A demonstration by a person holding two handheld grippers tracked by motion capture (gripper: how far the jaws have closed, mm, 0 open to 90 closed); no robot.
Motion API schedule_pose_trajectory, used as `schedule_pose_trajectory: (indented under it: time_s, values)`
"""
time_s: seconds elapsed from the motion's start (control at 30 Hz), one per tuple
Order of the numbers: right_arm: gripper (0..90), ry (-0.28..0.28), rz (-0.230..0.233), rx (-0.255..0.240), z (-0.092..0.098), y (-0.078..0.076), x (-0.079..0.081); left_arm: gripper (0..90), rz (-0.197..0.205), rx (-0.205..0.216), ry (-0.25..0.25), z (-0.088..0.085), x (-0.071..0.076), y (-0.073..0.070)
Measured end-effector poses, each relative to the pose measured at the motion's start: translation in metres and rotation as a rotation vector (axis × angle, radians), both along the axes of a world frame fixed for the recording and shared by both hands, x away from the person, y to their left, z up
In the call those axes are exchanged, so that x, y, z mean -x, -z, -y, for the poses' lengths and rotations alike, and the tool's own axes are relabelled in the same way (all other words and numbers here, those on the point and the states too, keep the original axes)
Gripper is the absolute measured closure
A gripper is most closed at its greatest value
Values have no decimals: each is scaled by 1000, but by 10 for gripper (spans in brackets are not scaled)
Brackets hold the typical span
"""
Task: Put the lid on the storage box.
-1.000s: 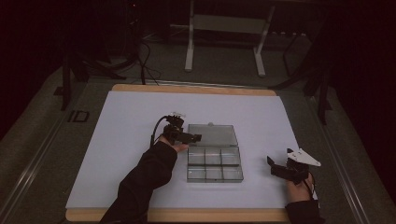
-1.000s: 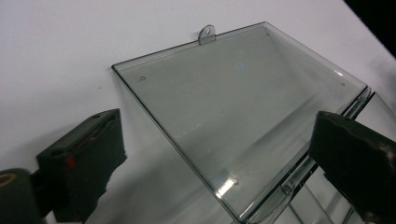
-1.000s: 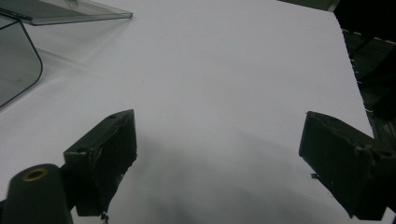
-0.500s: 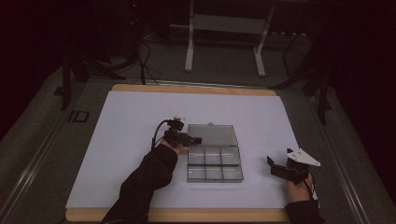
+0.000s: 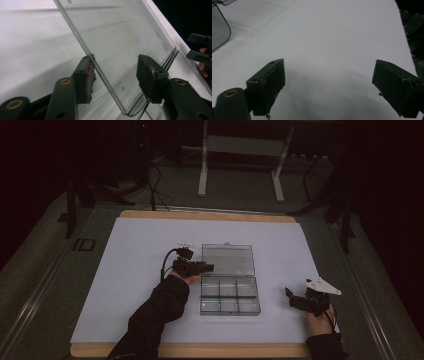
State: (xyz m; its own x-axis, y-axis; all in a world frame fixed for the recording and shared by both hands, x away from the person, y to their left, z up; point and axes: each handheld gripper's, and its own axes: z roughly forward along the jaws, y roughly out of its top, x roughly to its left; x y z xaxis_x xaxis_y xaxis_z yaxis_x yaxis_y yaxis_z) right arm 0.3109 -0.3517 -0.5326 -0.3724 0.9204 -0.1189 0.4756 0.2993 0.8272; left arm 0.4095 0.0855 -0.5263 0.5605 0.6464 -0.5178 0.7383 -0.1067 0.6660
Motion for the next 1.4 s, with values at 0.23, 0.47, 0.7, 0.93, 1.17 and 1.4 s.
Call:
schedule_pose_trajectory:
  time_s: [0.23, 0.47, 0.7, 0.93, 1.17, 1.4]
  values:
    - [110, -14, -47, 14, -5, -3, -5, 657, 62, 19, 10, -9, 4, -8]
    - [110, -130, -74, 0, -26, -20, -13, 792, 123, 33, 42, -16, 14, -19]
    - [110, -204, -62, -78, -48, -44, -23, 805, 163, 15, 63, -17, 16, -20]
    - [110, -253, -71, -123, -71, -61, -38, 810, 202, 8, 73, -17, 19, -20]
    - [168, -285, -65, -146, -91, -63, -52, 812, 211, 8, 78, -18, 20, -20]
    - [439, -319, -83, -161, -106, -66, -67, 812, 221, 9, 85, -18, 20, -20]
